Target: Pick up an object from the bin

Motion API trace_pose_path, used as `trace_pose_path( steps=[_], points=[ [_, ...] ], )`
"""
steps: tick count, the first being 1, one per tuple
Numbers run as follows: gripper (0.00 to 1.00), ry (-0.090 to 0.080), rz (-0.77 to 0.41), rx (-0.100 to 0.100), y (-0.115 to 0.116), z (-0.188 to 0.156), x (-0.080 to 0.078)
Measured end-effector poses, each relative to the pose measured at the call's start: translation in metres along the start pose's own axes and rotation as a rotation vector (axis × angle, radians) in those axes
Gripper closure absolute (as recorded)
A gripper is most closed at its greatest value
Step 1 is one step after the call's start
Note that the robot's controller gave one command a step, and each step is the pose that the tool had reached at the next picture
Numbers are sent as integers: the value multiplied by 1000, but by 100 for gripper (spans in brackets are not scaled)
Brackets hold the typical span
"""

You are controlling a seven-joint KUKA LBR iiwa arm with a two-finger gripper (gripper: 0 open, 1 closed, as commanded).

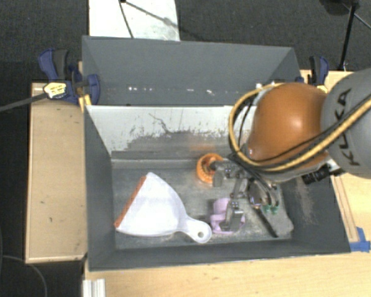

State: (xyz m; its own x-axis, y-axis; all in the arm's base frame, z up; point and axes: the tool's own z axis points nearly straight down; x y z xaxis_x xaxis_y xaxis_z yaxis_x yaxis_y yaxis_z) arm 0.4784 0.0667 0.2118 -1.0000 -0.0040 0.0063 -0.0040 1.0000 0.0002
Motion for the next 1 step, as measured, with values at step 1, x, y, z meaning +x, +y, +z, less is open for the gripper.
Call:
trace_pose_path(
  steps=[1],
  points=[
    [0,-9,2,-1,0,-4,-2]
  ],
)
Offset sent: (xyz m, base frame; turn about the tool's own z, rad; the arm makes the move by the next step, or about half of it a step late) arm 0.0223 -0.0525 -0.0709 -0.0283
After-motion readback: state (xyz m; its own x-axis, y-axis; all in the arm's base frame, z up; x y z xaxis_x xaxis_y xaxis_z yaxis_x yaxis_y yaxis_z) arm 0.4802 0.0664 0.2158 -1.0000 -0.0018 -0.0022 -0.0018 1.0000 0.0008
